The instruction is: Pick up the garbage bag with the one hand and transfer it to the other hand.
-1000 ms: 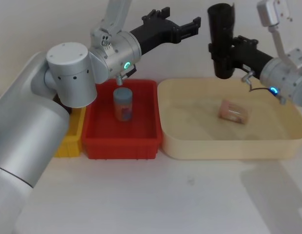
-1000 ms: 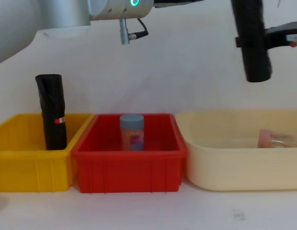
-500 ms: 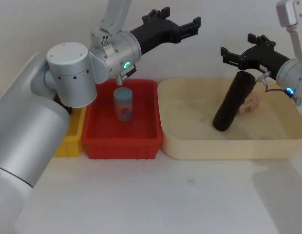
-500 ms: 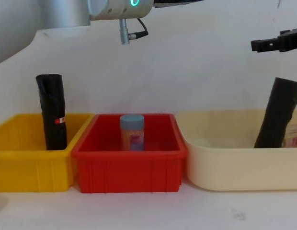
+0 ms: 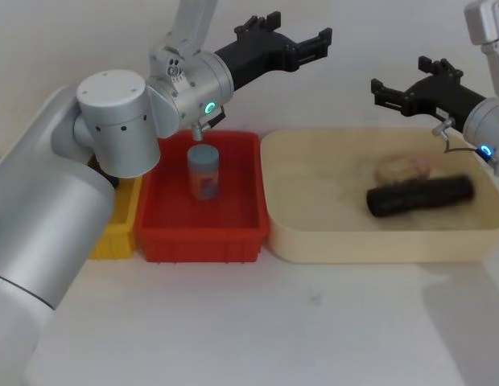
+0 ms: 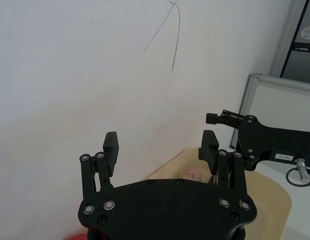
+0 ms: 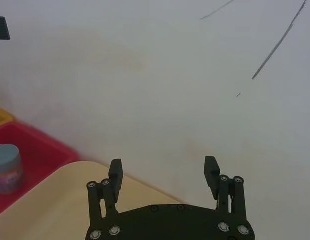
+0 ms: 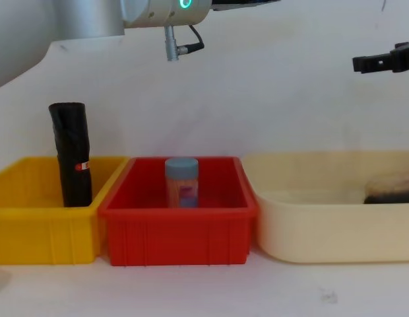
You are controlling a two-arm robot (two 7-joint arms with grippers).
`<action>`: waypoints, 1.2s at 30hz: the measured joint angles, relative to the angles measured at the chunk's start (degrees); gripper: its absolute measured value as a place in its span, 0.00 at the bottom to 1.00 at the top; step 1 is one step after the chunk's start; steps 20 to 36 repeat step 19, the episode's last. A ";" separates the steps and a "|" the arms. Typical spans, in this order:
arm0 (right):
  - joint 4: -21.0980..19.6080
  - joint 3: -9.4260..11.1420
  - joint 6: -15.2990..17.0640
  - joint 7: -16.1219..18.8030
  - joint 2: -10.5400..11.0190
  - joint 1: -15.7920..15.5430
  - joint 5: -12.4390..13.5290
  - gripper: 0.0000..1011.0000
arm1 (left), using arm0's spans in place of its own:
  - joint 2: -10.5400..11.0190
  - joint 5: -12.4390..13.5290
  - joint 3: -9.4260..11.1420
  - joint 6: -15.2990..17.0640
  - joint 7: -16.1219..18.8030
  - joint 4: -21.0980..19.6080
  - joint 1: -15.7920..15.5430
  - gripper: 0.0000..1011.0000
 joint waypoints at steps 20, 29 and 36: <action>0.00 0.23 0.13 0.01 0.16 -0.09 0.06 0.99 | 0.00 0.00 0.00 0.00 0.00 0.00 0.00 0.99; 0.00 0.23 0.13 0.01 0.16 -0.09 0.06 0.99 | 0.00 0.00 0.00 0.00 0.00 0.00 0.00 0.99; 0.00 0.23 0.13 0.01 0.16 -0.09 0.06 0.99 | 0.00 0.00 0.00 0.00 0.00 0.00 0.00 0.99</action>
